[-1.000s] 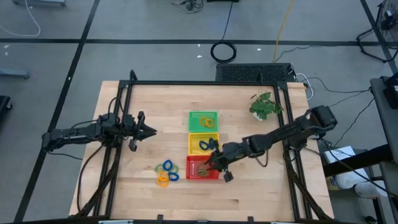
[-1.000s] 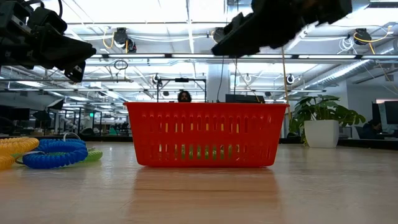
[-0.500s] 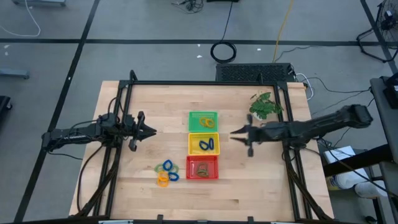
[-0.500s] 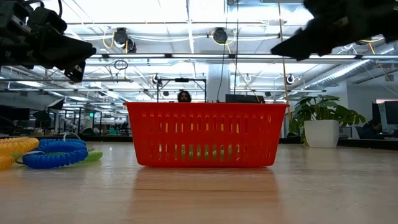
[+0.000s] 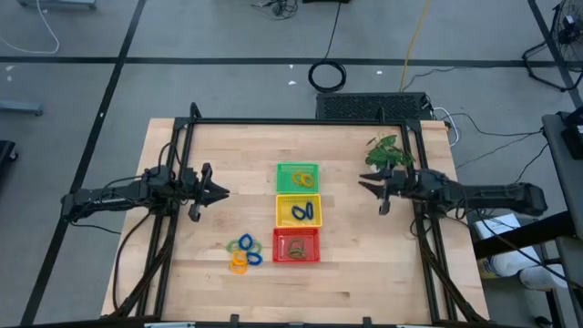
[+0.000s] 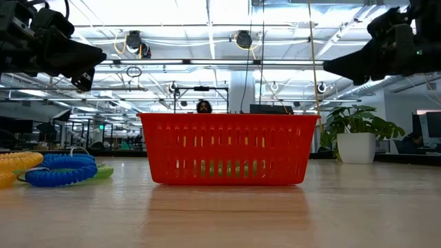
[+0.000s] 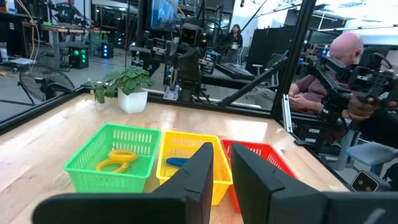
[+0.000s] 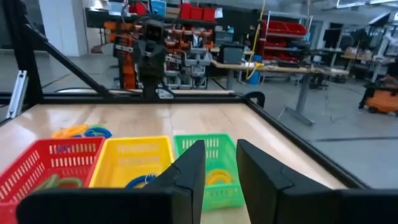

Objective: Sort spring keychains into baskets
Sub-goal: Put the blue spring keychain into the yellow basket

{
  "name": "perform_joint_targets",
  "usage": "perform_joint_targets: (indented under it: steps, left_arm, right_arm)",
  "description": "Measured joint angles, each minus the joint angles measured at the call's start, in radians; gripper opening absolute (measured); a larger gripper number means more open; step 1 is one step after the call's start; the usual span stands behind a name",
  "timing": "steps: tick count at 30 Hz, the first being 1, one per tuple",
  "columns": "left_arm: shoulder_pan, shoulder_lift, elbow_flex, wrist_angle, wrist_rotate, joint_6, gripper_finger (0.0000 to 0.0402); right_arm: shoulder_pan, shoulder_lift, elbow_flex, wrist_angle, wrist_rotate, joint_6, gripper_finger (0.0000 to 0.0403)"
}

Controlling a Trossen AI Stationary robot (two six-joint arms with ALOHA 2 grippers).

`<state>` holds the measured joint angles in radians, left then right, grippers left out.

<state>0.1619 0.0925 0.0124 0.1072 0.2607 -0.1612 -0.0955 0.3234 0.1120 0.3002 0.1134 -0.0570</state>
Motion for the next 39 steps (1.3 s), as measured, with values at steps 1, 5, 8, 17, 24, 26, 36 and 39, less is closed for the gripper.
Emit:
perform_joint_targets:
  steps: [1,5,8,17,24,26,36,39]
  left_arm:
    - [0.000,0.000,0.000,0.001,0.000,0.000,0.0060]
    - [0.000,0.000,0.000,0.001,0.000,0.000,0.0060]
    - [0.000,0.000,0.000,0.000,0.000,0.000,0.0060]
    - [0.000,0.000,0.000,0.001,0.000,0.000,0.0061]
    - [0.000,0.000,0.000,0.001,0.000,0.000,0.0061]
    - [0.000,0.000,0.000,0.001,0.000,0.000,0.0060]
    - [0.000,0.000,0.000,0.001,0.000,0.000,0.0060]
    - [0.000,0.000,0.000,0.002,0.000,-0.004,0.0061]
  right_arm:
    - [-0.013,-0.015,-0.003,-0.019,-0.014,0.009,0.0076]
    - [-0.051,-0.052,-0.026,-0.040,-0.080,0.019,0.0073]
    - [-0.067,-0.069,-0.045,-0.043,-0.116,0.014,0.0072]
    - [-0.069,-0.130,-0.063,-0.129,-0.129,0.007,0.0066]
    - [-0.069,-0.150,-0.064,-0.209,-0.220,0.070,0.0045]
    - [-0.069,-0.148,-0.064,-0.210,-0.220,0.079,0.0041]
    - [-0.069,-0.146,-0.065,-0.207,-0.220,0.072,0.0040]
    - [-0.069,-0.146,-0.066,-0.207,-0.220,0.072,0.0040]
